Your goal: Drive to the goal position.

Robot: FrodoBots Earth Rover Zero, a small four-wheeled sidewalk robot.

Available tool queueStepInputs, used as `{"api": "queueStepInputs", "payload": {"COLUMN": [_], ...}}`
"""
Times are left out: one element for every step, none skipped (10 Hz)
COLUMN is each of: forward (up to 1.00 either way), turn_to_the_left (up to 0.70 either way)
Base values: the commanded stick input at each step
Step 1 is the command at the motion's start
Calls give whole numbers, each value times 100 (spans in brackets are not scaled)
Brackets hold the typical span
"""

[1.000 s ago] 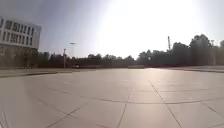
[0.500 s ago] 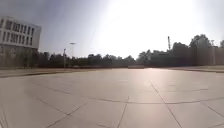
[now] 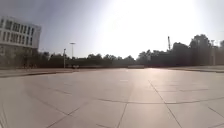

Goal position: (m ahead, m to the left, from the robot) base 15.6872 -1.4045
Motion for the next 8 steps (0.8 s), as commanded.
{"api": "queueStepInputs", "payload": {"forward": [7,7,7,7,7,7,7,7], "turn_to_the_left": [0,0,0,0,0,0,0,0]}}
